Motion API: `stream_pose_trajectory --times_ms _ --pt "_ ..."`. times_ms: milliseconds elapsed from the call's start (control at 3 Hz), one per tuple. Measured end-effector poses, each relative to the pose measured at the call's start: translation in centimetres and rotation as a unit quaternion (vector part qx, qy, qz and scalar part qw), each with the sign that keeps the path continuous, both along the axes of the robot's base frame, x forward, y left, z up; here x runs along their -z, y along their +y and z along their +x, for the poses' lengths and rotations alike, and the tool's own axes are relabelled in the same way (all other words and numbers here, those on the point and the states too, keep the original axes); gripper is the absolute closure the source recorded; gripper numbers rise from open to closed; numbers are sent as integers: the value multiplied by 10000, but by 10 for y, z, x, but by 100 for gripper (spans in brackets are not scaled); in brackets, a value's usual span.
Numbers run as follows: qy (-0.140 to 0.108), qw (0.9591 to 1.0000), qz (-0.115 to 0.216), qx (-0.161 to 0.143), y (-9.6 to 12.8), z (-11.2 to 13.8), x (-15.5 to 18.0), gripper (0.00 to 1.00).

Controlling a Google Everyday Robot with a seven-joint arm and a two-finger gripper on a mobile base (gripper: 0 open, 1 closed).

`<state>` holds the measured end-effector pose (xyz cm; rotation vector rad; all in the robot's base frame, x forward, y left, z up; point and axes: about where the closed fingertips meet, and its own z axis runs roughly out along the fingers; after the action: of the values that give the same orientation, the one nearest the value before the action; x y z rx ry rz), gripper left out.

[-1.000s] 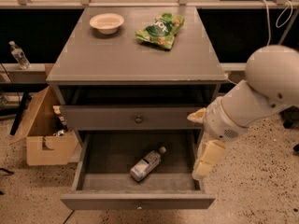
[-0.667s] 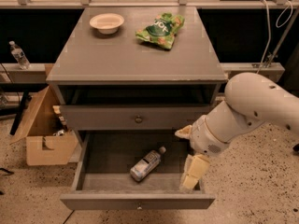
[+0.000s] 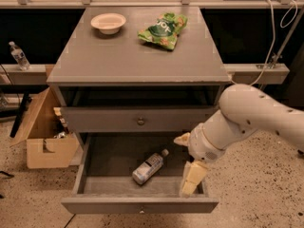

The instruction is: Pick blue plastic bottle from middle drawer and place on counter

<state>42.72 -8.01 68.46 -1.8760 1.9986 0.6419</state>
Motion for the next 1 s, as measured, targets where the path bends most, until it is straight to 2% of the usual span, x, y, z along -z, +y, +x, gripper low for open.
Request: stream_pose_trajectory --times_ms 333,667,1000 --pt "-20 9999 -102 -102 3 13 52 0" --pt "-301 9993 -188 -153 14 35 102 0" --pt "-301 9993 -188 -153 14 35 102 0"
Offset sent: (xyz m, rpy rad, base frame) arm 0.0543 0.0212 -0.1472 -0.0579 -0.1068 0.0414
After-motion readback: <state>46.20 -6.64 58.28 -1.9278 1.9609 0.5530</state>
